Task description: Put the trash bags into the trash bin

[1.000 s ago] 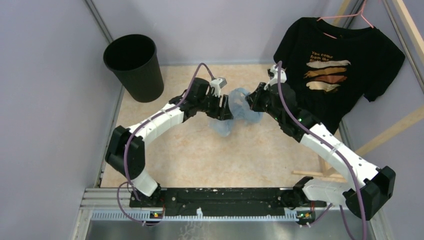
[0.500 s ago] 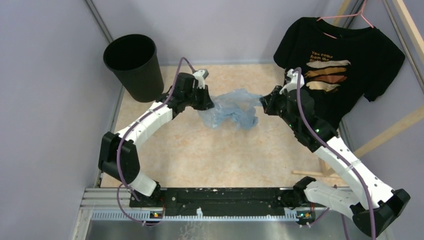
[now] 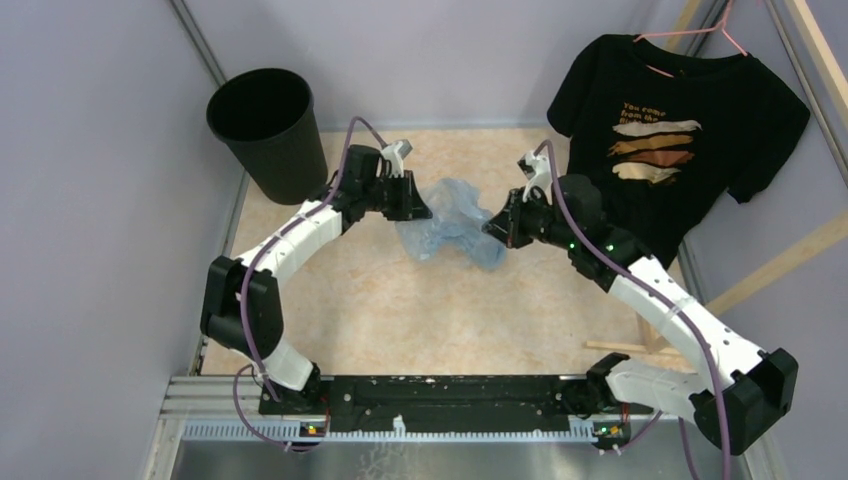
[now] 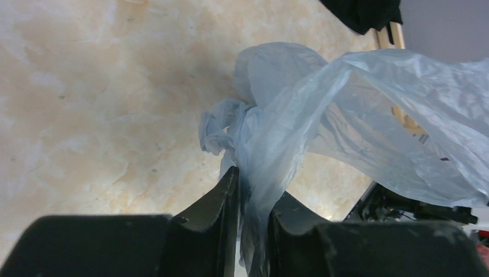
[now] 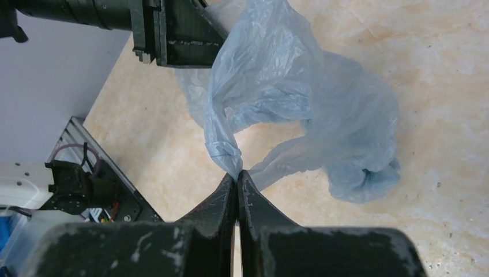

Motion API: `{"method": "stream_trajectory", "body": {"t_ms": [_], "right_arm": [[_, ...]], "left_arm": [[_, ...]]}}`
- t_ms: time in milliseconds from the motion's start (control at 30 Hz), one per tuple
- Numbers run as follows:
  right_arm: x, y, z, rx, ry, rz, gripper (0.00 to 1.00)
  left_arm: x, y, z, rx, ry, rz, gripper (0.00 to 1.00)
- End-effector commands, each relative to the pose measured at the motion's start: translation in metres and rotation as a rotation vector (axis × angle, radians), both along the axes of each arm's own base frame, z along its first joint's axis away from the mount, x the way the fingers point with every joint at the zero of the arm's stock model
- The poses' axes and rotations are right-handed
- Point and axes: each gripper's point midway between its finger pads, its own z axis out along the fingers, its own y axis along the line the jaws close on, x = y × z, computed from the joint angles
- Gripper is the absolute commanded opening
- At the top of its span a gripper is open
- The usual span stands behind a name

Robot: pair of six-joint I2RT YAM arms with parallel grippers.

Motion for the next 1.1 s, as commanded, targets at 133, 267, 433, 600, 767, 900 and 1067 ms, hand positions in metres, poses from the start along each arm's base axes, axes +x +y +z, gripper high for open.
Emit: {"method": "stream_trajectory", "body": {"t_ms": [133, 267, 433, 600, 767, 900, 1067], "right_arm": [[0.026, -0.038, 0.042, 0.189, 0.002, -0.204, 0.0], [0.021, -0.025, 0.033, 0.253, 0.063, -0.078, 0.0], [-0.042, 0.049, 0.036, 0.458, 0.217, 0.388, 0.0], [-0.106, 0.118, 0.029, 0.489, 0.181, 0.594, 0.0], [-0.126, 0.126, 0.023, 0.635, 0.213, 0.657, 0.0], [-0.114, 0.111, -0.023, 0.586, 0.234, 0.57, 0.0], [-0.081, 0.042, -0.089, 0.559, 0.302, 0.288, 0.0]], "left_arm": [[-0.013, -0.016, 0.042, -0.137, -0.134, -0.118, 0.21], [-0.005, 0.002, 0.05, -0.047, -0.178, -0.007, 0.0], [-0.02, 0.04, 0.092, 0.065, -0.204, 0.201, 0.0], [-0.069, 0.064, 0.146, 0.012, -0.265, 0.32, 0.0], [-0.1, 0.088, 0.132, 0.135, -0.207, 0.492, 0.0], [-0.105, 0.076, 0.084, 0.364, -0.11, 0.534, 0.0], [-0.093, 0.021, 0.05, 0.542, -0.105, 0.501, 0.0]]}}
